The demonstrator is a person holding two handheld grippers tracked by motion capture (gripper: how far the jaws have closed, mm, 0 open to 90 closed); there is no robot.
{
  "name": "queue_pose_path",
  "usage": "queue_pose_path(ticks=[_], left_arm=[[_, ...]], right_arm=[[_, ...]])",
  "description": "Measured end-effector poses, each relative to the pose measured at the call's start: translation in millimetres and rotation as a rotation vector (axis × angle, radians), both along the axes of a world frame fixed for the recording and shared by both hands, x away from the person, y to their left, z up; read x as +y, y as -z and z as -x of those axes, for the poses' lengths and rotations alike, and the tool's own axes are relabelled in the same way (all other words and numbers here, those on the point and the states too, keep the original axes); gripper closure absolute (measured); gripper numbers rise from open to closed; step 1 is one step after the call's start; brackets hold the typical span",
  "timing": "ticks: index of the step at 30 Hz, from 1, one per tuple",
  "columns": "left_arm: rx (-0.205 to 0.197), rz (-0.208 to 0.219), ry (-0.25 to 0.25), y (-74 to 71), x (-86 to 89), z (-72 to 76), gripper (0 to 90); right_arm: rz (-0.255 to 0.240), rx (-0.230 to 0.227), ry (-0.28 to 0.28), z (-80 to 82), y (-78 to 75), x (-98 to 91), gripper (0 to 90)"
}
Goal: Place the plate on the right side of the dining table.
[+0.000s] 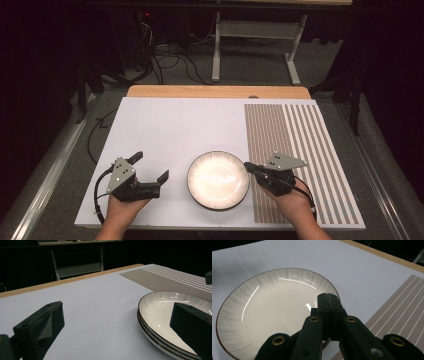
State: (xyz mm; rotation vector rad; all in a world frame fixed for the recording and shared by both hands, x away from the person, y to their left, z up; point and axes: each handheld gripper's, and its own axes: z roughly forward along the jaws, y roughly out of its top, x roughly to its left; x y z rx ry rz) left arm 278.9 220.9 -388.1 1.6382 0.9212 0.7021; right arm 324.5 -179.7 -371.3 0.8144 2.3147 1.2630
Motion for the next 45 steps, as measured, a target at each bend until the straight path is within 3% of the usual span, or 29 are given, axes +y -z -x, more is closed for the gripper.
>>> queue_pose_path(ticks=[4, 9, 16, 23, 27, 45], left_arm=[[-0.006, 0.005, -0.001, -1.0, 0.6, -0.1, 0.2], [-0.007, 0.0, 0.007, -1.3, -0.3, -0.3, 0.1], [-0.006, 0.01, 0.002, -1.3, 0.5, 0.5, 0.2], [-0.001, 0.008, 0.006, -0.4, 0.9, -0.5, 0.2], [0.0, 0.008, 0.008, -0.4, 0.3, -0.3, 0.2], [-0.003, 0.011, 0.004, -1.6, 2.1, 1.0, 0.1]], right_arm=[[0.061, 0.018, 0.013, -0.6, 5.5, -5.8, 90.0], [0.086, 0.068, 0.009, 0.4, 12.6, -13.5, 90.0], [0.151, 0.097, -0.028, 1.5, 18.1, -3.9, 90.0], [0.171, 0.104, -0.024, 1.1, 19.7, -2.5, 90.0], [0.207, 0.096, -0.031, 1.4, 17.7, -0.6, 90.0], [0.252, 0.093, -0.042, 0.4, 16.4, 8.5, 90.0]])
